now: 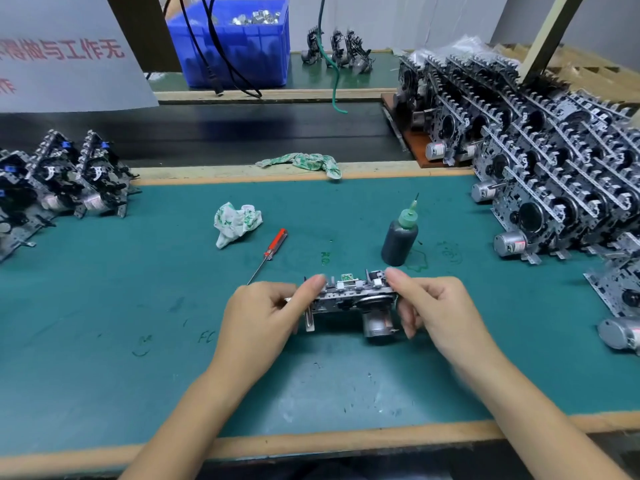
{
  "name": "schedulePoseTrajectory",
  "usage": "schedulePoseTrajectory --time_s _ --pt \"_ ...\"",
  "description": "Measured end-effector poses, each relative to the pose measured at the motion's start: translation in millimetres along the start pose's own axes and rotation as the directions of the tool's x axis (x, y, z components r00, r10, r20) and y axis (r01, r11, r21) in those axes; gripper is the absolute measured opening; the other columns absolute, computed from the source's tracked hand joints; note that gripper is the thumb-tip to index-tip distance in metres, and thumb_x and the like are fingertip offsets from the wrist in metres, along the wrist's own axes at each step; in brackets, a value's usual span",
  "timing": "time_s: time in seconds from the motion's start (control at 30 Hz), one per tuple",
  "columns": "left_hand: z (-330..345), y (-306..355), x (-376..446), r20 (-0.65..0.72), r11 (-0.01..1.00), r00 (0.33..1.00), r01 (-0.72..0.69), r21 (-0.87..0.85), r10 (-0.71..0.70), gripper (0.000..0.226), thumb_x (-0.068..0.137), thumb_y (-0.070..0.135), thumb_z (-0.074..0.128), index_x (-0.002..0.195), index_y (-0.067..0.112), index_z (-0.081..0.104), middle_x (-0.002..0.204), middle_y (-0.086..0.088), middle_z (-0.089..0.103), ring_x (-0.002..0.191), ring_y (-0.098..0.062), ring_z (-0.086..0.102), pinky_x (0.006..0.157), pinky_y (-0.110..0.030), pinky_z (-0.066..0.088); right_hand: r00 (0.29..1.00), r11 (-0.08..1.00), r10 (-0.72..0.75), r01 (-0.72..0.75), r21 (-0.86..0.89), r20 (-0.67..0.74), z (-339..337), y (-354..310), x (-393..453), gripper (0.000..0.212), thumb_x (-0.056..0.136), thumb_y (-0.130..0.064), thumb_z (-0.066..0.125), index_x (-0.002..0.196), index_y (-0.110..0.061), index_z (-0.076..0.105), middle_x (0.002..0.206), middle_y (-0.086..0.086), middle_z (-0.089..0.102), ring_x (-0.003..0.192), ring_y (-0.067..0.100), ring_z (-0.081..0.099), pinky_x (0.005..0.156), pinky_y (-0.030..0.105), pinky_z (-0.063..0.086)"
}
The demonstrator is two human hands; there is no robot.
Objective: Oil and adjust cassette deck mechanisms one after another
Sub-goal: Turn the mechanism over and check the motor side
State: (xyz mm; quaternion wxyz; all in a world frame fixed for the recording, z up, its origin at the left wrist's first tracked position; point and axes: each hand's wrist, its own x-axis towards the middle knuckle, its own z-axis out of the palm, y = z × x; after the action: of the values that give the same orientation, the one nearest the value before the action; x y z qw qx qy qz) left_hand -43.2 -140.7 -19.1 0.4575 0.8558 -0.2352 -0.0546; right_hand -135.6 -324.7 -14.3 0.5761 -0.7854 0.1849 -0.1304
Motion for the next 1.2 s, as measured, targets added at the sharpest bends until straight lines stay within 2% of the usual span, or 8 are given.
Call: schedulePoseTrajectory --time_s 0.1,0.2,0.3,0.37,0.47,0.63,0.73,1.2 --pt "-3.0 3.9 4.9 -0.043 0.96 0.999 -0.016 0.28 0.029 0.075 0.074 0.081 0.021 0.05 0.011 0.035 0.045 -0.011 0.039 0.044 -0.016 0.031 0.051 -0.035 0.034 0.999 0.99 0.006 0.0 -0.141 0.042 -8.6 -1.5 2.9 0.072 0.067 -0.08 0.045 0.039 -0.013 0.042 0.04 0.008 0.044 0.045 0.015 0.039 0.054 0.027 0.034" --pt "-8.0 14.3 9.1 -0.15 0.901 0.979 -0.064 0.429 0.141 0.053 0.076 0.077 0.025 0.066 0.032 0.053 0.055 0.012 0.05 0.057 -0.004 0.047 0.051 -0.027 0.036 0.997 0.924 -0.075 0.069 -0.377 -0.001 -23.5 3.8 7.1 0.064 0.06 -0.081 0.048 0.058 -0.017 0.049 0.05 0.003 0.044 0.05 0.012 0.039 0.057 0.033 0.035" --pt "-7.2 25.7 18.0 -0.127 0.902 0.949 -0.226 0.367 0.29 0.042 0.082 0.061 0.04 0.097 0.03 0.064 0.086 0.013 0.06 0.086 -0.007 0.051 0.072 -0.029 0.043 0.992 0.947 -0.076 0.105 -0.304 0.103 -31.9 4.1 13.9 0.05 0.053 -0.07 0.071 0.086 -0.038 0.053 0.08 -0.015 0.053 0.067 0.007 0.048 0.062 0.028 0.042" --pt "-3.0 35.4 24.8 -0.06 0.892 0.924 -0.347 0.291 0.379 0.036 0.085 0.05 0.051 0.102 0.024 0.068 0.093 0.008 0.061 0.091 -0.01 0.049 0.08 -0.023 0.037 0.978 0.974 -0.085 0.122 -0.189 0.192 -29.4 5.6 19.3 0.05 0.059 -0.048 0.079 0.102 -0.041 0.055 0.093 -0.017 0.055 0.073 0.004 0.049 0.06 0.021 0.043" --pt "6.2 48.5 33.1 0.048 0.874 0.895 -0.444 0.196 0.444 0.027 0.083 0.042 0.06 0.098 0.023 0.073 0.089 0.005 0.06 0.088 -0.014 0.05 0.08 -0.023 0.036 0.971 0.983 -0.117 0.143 -0.117 0.207 -21.5 7.4 24.7 0.038 0.069 -0.02 0.082 0.098 -0.036 0.064 0.098 -0.012 0.062 0.063 0.004 0.046 0.058 0.021 0.04" --pt "14.2 51.0 40.9 0.155 0.885 0.88 -0.462 0.054 0.45 0.009 0.083 0.028 0.07 0.088 0.024 0.076 0.078 0.01 0.055 0.075 -0.006 0.045 0.068 -0.016 0.032 0.976 0.985 -0.134 0.15 -0.084 0.174 -18.2 8.1 26.5 0.032 0.068 -0.017 0.083 0.093 -0.028 0.067 0.094 -0.004 0.066 0.073 0.035 0.055 0.068 0.039 0.045" --pt "15.6 48.7 41.9 0.157 0.884 0.873 -0.467 -0.002 0.462 0.01 0.083 0.026 0.07 0.087 0.021 0.077 0.075 0.011 0.054 0.071 -0.001 0.047 0.065 -0.012 0.031 0.97 0.985 -0.149 0.162 -0.052 0.191 -17.7 7.6 26.5 0.029 0.068 -0.015 0.083 0.09 -0.026 0.067 0.089 0.002 0.066 0.084 0.029 0.06 0.08 0.039 0.045" --pt "15.8 43.1 42.4 0.126 0.875 0.867 -0.472 -0.107 0.482 0.01 0.08 0.024 0.071 0.087 0.022 0.078 0.068 0.008 0.047 0.061 -0.003 0.044 0.058 -0.009 0.029 0.962 0.99 -0.13 0.14 -0.022 0.239 -17.7 -0.8 25.0 0.026 0.071 -0.008 0.081 0.088 -0.019 0.065 0.086 -0.003 0.064 0.086 0.013 0.058 0.08 0.024 0.043"
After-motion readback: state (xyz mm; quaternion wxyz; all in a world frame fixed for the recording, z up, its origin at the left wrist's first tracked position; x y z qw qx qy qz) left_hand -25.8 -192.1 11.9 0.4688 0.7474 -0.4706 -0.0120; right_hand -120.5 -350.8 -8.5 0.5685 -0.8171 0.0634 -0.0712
